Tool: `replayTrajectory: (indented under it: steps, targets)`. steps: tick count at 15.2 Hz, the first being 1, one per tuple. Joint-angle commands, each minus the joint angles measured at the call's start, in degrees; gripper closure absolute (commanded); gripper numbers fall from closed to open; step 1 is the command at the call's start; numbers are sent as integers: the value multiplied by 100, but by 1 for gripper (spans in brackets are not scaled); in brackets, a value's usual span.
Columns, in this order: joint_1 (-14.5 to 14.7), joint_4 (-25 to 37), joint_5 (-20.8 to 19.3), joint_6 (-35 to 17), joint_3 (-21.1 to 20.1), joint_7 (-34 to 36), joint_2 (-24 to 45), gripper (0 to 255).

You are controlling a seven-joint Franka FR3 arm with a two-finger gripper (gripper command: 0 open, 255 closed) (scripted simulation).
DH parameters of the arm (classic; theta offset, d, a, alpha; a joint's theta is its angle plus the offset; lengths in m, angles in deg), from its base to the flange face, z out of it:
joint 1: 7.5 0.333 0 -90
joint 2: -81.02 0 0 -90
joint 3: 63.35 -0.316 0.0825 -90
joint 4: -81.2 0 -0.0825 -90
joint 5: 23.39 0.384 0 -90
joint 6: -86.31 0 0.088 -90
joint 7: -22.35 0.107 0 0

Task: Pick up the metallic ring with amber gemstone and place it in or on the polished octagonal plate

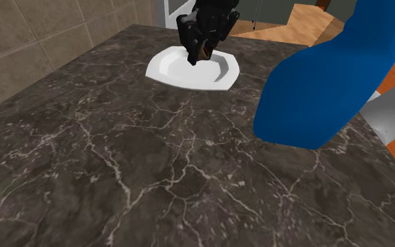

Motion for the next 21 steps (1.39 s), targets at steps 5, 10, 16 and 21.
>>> replayTrajectory:
  steps: [5,10,16,21]
  targets:
    - [0,-3,0,-2,0,0,0,0]
    - [-2,190,-5,189,9,3,1,0]
    - [-20,774,-32,726,14,22,50,0]
    - [-20,774,-32,726,14,22,50,0]
